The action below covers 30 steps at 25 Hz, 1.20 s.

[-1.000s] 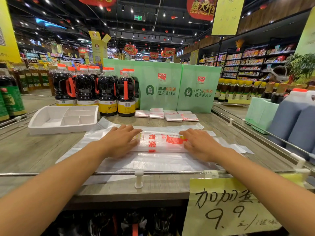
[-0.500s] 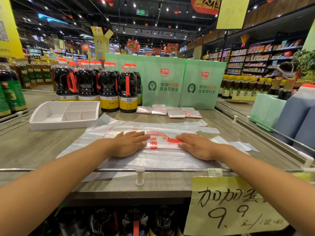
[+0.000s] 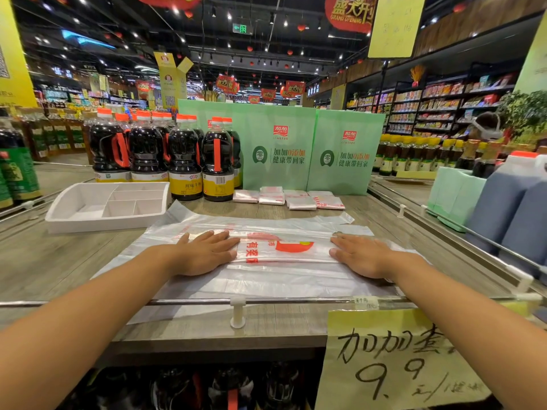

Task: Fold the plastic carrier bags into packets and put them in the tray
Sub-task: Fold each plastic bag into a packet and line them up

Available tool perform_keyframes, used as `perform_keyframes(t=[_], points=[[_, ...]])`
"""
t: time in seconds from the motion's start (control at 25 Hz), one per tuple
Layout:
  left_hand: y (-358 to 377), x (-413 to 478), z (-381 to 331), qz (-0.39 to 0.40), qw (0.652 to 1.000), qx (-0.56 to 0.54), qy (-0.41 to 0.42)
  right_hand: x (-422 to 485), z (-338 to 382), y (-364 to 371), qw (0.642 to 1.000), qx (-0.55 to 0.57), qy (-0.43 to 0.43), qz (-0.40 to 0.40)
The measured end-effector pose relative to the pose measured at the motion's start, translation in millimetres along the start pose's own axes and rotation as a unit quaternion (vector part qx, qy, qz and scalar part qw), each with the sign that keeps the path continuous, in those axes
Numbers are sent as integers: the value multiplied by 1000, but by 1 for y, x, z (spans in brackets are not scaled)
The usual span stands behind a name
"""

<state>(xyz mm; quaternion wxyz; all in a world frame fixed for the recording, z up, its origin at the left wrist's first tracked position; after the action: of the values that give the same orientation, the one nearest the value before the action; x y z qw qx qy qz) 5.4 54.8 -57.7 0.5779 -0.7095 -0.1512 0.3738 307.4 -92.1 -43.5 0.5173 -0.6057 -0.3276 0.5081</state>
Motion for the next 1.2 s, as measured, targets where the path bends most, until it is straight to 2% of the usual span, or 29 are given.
perform_keyframes(t=[0.16, 0.32, 0.4, 0.52, 0.6, 0.68, 0.92, 1.2], points=[[-3, -2, 11, -13, 999, 2, -42, -7, -18, -6, 997, -27, 69, -24], [-6, -9, 17, -25, 998, -17, -49, -11, -27, -5, 994, 12, 108, -16], [-11, -12, 8, -43, 998, -31, -23, -11, -13, -9, 996, -7, 77, -40], [-16, -13, -22, -66, 997, -38, 35, -16, 39, -10, 998, 14, -53, -45], [-14, -9, -42, -53, 996, -24, 65, -19, 74, -6, 990, 41, -135, -30], [-8, -5, -54, -26, 996, -11, 82, -17, 91, -3, 984, 54, -172, -16], [0, 5, -39, 9, 998, -11, 56, -9, 65, 6, 985, 99, -131, 53], [1, -4, -13, 55, 998, -8, -14, 1, 18, 14, 995, -11, -34, 90]])
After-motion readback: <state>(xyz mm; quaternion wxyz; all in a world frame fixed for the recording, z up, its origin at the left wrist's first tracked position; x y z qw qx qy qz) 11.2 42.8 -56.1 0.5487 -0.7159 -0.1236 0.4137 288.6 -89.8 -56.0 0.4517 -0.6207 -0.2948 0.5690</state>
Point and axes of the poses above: each hand's wrist, its own x-axis towards the middle knuckle, its own y-axis out of the palm, z = x × y, the point moved 10 cm from there along x, towards the middle knuckle, and after that the axes turned 11 degrees about z, right-handed, at the moved point
